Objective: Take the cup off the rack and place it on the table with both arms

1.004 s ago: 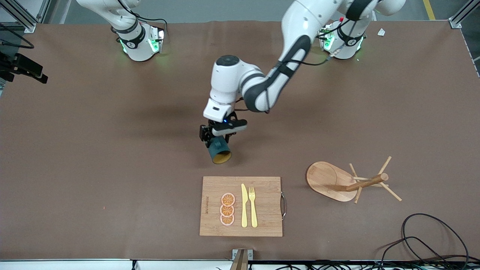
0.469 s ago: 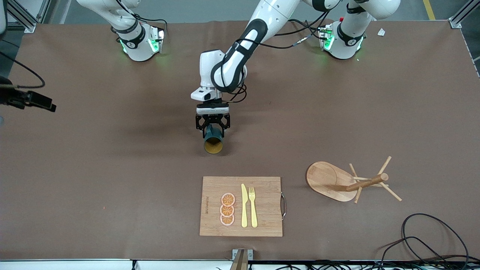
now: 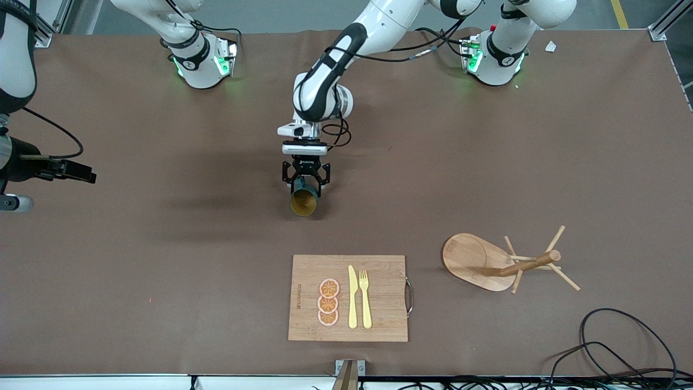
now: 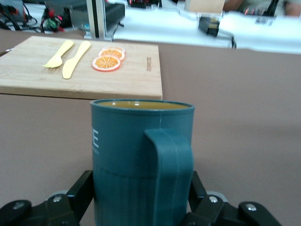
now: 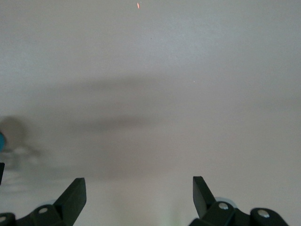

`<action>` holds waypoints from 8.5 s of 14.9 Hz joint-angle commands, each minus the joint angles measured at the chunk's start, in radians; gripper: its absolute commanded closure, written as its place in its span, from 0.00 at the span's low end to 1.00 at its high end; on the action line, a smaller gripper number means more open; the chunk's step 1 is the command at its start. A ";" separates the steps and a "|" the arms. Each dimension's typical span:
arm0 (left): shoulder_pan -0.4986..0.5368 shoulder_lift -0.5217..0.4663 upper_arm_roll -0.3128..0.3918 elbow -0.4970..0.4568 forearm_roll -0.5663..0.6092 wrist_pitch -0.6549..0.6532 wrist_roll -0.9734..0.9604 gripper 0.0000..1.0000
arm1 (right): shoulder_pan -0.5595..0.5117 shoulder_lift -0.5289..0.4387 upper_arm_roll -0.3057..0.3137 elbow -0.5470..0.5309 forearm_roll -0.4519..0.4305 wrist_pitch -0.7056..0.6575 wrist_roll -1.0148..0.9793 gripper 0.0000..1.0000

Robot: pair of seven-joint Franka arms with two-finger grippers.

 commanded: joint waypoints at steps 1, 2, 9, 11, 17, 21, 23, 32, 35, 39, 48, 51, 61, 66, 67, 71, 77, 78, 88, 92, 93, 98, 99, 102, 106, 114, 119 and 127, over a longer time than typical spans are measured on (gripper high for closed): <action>-0.045 0.042 -0.032 0.010 0.058 -0.092 -0.133 0.28 | 0.026 0.002 0.008 -0.035 0.012 0.035 0.013 0.00; -0.051 0.035 -0.051 0.006 0.056 -0.113 -0.136 0.10 | 0.039 0.002 0.009 -0.061 0.023 0.058 0.036 0.00; -0.050 -0.090 -0.215 -0.045 -0.259 -0.270 -0.087 0.01 | 0.203 0.000 0.009 -0.211 0.052 0.224 0.318 0.00; -0.050 -0.145 -0.218 -0.037 -0.405 -0.291 -0.061 0.01 | 0.260 0.000 0.011 -0.273 0.078 0.306 0.333 0.00; 0.015 -0.406 -0.215 -0.045 -0.790 -0.541 0.250 0.01 | 0.436 0.043 0.012 -0.389 0.116 0.512 0.333 0.00; 0.162 -0.506 -0.215 -0.051 -0.891 -0.619 0.429 0.01 | 0.503 0.094 0.011 -0.400 0.164 0.589 0.333 0.00; 0.270 -0.547 -0.217 -0.053 -0.948 -0.665 0.521 0.01 | 0.538 0.103 0.011 -0.409 0.167 0.621 0.345 0.00; 0.674 -0.601 -0.215 -0.045 -1.054 -0.701 0.968 0.00 | 0.668 0.141 0.009 -0.540 0.167 0.857 0.452 0.05; 0.766 -0.630 -0.212 -0.041 -1.054 -0.728 1.182 0.00 | 0.681 0.167 0.008 -0.540 0.165 0.890 0.454 0.18; 0.877 -0.692 -0.218 -0.037 -1.056 -0.728 1.454 0.00 | 0.688 0.176 0.009 -0.540 0.164 0.896 0.452 0.63; 1.091 -0.871 -0.212 -0.016 -1.261 -0.733 2.055 0.00 | 0.647 0.166 0.005 -0.535 0.118 0.874 0.254 1.00; 1.171 -0.925 -0.209 -0.021 -1.312 -0.837 2.247 0.00 | 0.567 0.124 0.005 -0.534 0.118 0.816 0.036 1.00; 1.311 -1.020 -0.315 -0.073 -1.360 -0.932 2.355 0.00 | 0.179 0.008 0.003 -0.626 0.083 0.736 -0.832 1.00; 1.349 -1.043 -0.368 -0.131 -1.355 -0.926 2.327 0.00 | 0.006 0.018 0.003 -0.650 0.047 0.813 -1.230 1.00; 1.352 -1.052 -0.384 -0.148 -1.352 -0.922 2.324 0.00 | -0.022 0.020 0.003 -0.662 0.046 0.843 -1.299 1.00; 1.348 -1.072 -0.401 -0.156 -1.352 -0.923 2.289 0.00 | -0.079 0.046 0.005 -0.684 0.046 0.908 -1.395 1.00; 1.322 -1.084 -0.410 -0.176 -1.352 -0.931 2.291 0.00 | -0.076 0.069 0.006 -0.695 0.046 0.911 -1.407 1.00; 1.323 -1.084 -0.410 -0.174 -1.352 -0.949 2.294 0.00 | -0.066 0.075 0.008 -0.695 0.046 0.913 -1.428 1.00; 1.333 -1.068 -0.417 -0.137 -1.352 -0.963 2.307 0.00 | -0.066 0.080 0.008 -0.676 0.049 0.897 -1.425 0.00; 1.331 -1.063 -0.419 -0.130 -1.343 -0.960 2.301 0.00 | -0.062 0.072 0.011 -0.560 0.055 0.695 -1.197 0.00; 1.331 -1.063 -0.419 -0.123 -1.343 -0.963 2.300 0.00 | -0.054 0.063 0.011 -0.545 0.055 0.669 -1.136 0.00; 1.355 -1.069 -0.410 -0.122 -1.344 -0.982 2.301 0.00 | 0.004 0.000 0.012 -0.488 0.055 0.566 -0.788 0.00; 1.359 -1.071 -0.408 -0.120 -1.344 -0.985 2.303 0.00 | 0.019 0.002 0.011 -0.438 0.055 0.492 -0.734 0.00; 1.392 -1.075 -0.411 -0.117 -1.344 -0.988 2.313 0.00 | 0.036 0.002 0.012 -0.324 0.055 0.344 -0.475 0.00; 1.394 -1.077 -0.407 -0.117 -1.344 -1.003 2.298 0.00 | 0.039 0.002 0.012 -0.218 0.055 0.229 -0.208 0.00; 1.391 -1.077 -0.425 -0.117 -1.344 -1.011 2.295 0.00 | 0.024 -0.100 0.005 -0.185 0.043 0.103 -0.030 0.00; 1.380 -1.068 -0.425 -0.116 -1.346 -1.008 2.315 0.00 | 0.033 -0.186 0.014 -0.184 -0.005 0.055 -0.026 0.00; 1.386 -1.069 -0.421 -0.096 -1.343 -1.015 2.317 0.00 | 0.036 -0.186 0.012 -0.075 0.004 -0.075 0.040 0.00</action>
